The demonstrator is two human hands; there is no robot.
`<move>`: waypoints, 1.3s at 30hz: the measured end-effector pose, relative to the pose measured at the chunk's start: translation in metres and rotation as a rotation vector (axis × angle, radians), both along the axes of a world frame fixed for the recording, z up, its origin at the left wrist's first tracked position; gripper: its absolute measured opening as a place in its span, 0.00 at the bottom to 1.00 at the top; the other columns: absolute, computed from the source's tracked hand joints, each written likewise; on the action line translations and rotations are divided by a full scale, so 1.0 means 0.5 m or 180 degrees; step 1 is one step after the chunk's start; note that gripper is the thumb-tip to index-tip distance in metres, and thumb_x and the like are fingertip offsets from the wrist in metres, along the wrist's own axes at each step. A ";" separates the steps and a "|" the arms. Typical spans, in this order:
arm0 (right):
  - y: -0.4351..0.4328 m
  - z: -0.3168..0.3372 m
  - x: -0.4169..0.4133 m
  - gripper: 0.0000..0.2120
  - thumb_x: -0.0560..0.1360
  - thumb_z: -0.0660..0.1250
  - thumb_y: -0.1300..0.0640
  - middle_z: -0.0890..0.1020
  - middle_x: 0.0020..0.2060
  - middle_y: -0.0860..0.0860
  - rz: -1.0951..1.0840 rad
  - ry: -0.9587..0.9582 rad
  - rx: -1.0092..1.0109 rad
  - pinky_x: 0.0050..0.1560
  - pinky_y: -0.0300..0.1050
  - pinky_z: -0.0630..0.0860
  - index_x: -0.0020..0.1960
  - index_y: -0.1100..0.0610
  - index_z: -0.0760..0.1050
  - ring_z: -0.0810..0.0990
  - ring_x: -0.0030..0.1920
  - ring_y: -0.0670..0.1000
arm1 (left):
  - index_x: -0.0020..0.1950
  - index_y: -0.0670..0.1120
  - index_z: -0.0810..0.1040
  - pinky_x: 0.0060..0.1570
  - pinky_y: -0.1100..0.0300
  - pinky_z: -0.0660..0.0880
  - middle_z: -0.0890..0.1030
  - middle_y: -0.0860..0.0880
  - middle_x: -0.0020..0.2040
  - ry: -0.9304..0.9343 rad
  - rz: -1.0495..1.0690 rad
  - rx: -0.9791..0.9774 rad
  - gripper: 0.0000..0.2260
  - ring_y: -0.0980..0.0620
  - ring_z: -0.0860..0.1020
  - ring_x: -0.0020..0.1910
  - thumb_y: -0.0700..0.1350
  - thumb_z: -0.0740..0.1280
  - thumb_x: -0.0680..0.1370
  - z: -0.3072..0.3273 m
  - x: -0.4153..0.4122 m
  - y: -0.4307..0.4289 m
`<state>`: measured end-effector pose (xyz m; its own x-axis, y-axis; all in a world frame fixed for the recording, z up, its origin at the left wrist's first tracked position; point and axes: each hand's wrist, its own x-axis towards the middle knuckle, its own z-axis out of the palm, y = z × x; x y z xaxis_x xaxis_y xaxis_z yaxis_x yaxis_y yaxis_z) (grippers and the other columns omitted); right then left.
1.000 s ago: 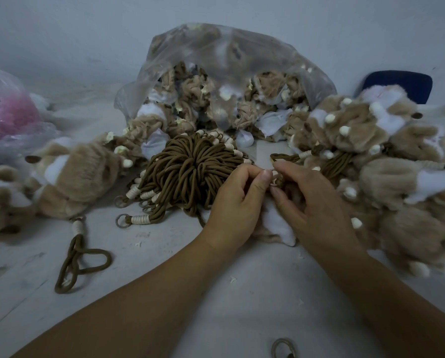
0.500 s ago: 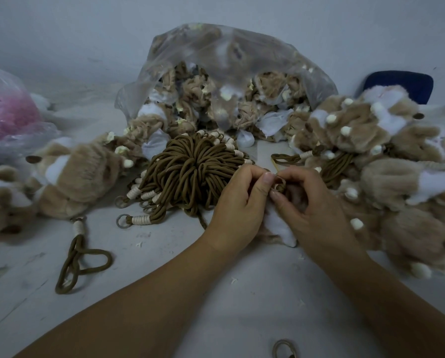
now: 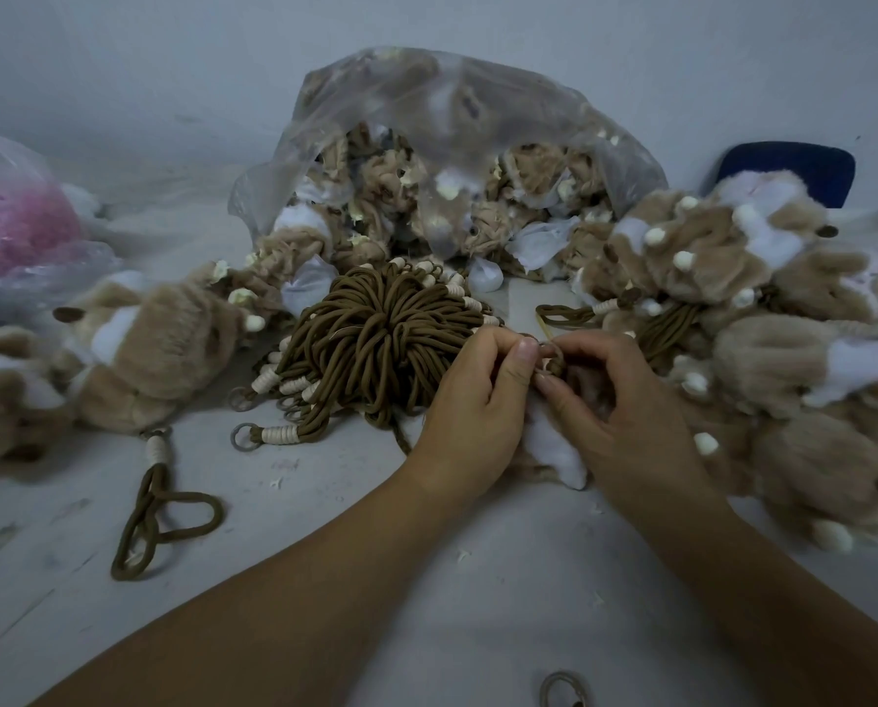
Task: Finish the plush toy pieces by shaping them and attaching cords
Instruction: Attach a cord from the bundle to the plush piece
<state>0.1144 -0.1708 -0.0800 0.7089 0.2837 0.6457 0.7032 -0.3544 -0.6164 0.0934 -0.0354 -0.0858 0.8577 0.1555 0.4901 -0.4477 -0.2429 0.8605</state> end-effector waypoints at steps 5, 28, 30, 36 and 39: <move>0.000 0.000 -0.002 0.10 0.73 0.67 0.52 0.78 0.48 0.41 -0.0053 0.0054 -0.0085 0.51 0.37 0.72 0.54 0.47 0.74 0.76 0.50 0.42 | 0.43 0.52 0.73 0.43 0.67 0.73 0.77 0.56 0.41 -0.0010 -0.0041 -0.0017 0.08 0.61 0.75 0.41 0.48 0.59 0.82 -0.003 -0.001 -0.001; -0.010 -0.003 0.020 0.12 0.75 0.69 0.61 0.79 0.54 0.53 0.0160 0.0798 0.1333 0.46 0.30 0.75 0.50 0.45 0.73 0.80 0.52 0.40 | 0.68 0.53 0.73 0.61 0.59 0.61 0.71 0.61 0.57 0.0434 0.0056 0.1728 0.23 0.60 0.62 0.62 0.59 0.63 0.75 -0.011 0.005 -0.008; -0.011 -0.002 0.024 0.12 0.75 0.69 0.61 0.78 0.55 0.57 0.0134 0.0830 0.1422 0.45 0.31 0.75 0.50 0.45 0.73 0.81 0.53 0.44 | 0.66 0.51 0.75 0.61 0.58 0.62 0.71 0.59 0.54 0.0558 0.0056 0.1738 0.20 0.59 0.62 0.60 0.58 0.64 0.77 -0.012 0.007 -0.005; -0.027 -0.002 0.037 0.09 0.75 0.69 0.56 0.81 0.54 0.56 -0.0254 0.0821 0.1704 0.46 0.36 0.77 0.50 0.45 0.72 0.81 0.53 0.51 | 0.44 0.44 0.71 0.47 0.64 0.66 0.68 0.58 0.44 0.0542 0.0492 0.0812 0.04 0.52 0.67 0.51 0.38 0.65 0.76 0.000 0.004 0.004; -0.029 -0.003 0.041 0.09 0.76 0.68 0.58 0.80 0.55 0.57 -0.0320 0.0783 0.1732 0.50 0.36 0.77 0.51 0.47 0.71 0.81 0.53 0.50 | 0.45 0.45 0.69 0.43 0.67 0.67 0.69 0.55 0.45 0.0269 0.0899 0.0405 0.08 0.53 0.69 0.48 0.34 0.64 0.74 0.006 0.007 0.019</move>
